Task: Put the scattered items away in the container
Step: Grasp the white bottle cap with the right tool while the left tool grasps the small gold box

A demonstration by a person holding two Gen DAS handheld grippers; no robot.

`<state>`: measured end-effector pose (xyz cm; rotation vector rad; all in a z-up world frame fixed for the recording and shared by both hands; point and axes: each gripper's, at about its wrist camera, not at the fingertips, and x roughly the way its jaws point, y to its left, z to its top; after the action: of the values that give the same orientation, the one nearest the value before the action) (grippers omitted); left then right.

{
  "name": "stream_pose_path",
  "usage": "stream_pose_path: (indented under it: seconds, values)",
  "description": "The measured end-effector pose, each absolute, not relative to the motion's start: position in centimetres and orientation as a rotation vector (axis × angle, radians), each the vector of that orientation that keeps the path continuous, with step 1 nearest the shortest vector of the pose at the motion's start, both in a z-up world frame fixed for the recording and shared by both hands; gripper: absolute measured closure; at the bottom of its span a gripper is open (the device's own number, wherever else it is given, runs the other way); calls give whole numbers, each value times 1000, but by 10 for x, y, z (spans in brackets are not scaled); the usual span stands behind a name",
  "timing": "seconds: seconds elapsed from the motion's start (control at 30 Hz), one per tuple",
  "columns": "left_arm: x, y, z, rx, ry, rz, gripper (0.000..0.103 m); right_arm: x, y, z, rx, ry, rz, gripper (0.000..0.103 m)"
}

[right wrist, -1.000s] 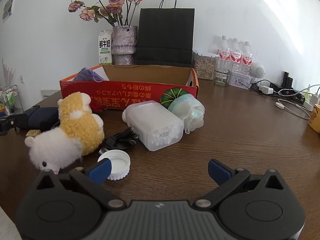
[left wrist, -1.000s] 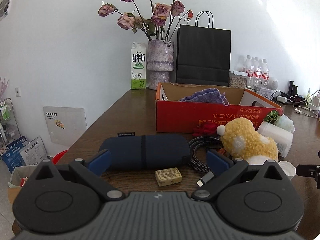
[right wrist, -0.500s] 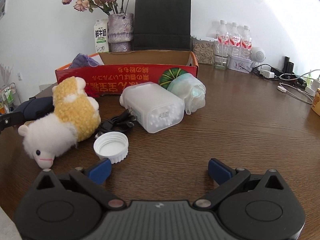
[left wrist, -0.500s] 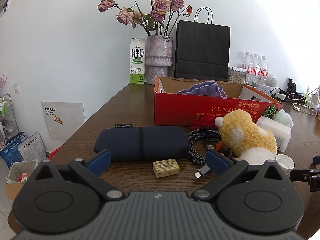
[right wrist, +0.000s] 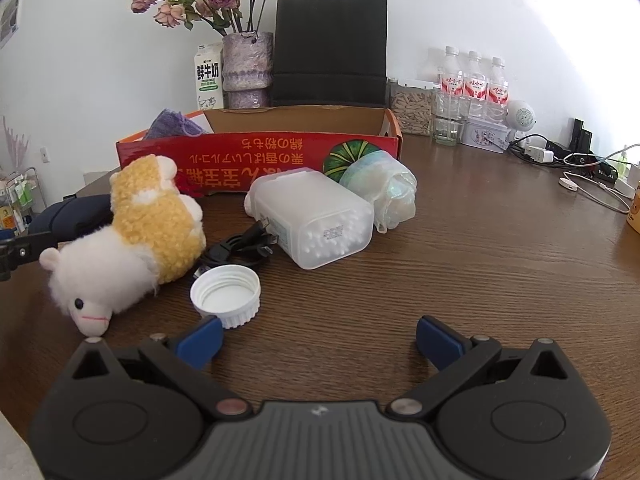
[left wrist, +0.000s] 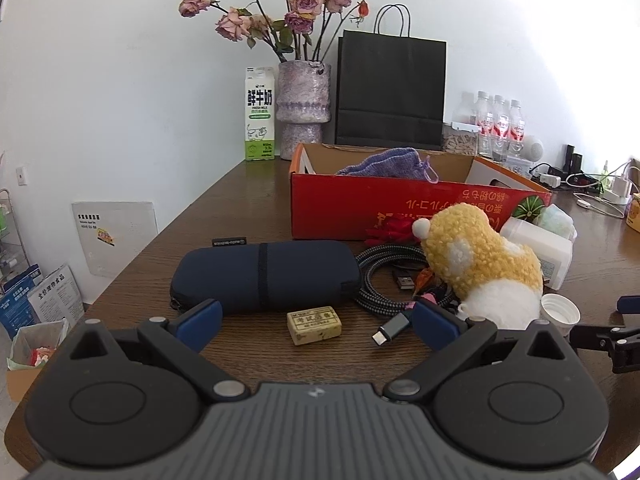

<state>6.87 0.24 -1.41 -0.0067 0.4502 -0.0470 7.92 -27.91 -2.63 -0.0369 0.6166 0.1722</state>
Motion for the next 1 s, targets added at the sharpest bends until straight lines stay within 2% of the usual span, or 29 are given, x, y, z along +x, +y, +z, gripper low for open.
stream_pose_path:
  seconds: [0.2,0.3,0.37,0.5,0.6,0.67,0.73,0.77,0.8,0.83,1.0]
  values:
    - [77,1,-18,6,467,-43,0,81,-272,-23,-31,630,204,0]
    - [84,4,-19,-14,493,-46,13,82,-266,-22,-39,625,222,2]
    - [89,6,-21,-29,512,-39,26,85,-262,-21,-45,624,220,6]
    - [95,10,-23,-75,530,-34,26,90,-260,-18,-26,627,236,9]
    - [98,10,-24,-83,550,-35,39,91,-257,-16,-31,618,254,17]
    - [100,9,-25,-80,564,-39,54,92,-254,-16,-39,619,266,21]
    - [100,7,-25,-66,563,-30,69,92,-252,-17,-43,623,278,40]
    - [99,7,-25,-72,564,-33,69,90,-251,-17,-49,614,278,46]
    - [99,7,-25,-78,562,-37,69,90,-251,-16,-50,610,281,61]
    - [98,8,-25,-81,560,-40,69,89,-252,-15,-45,608,287,64]
    - [92,10,-25,-95,555,-40,69,85,-255,-12,-35,590,285,64]
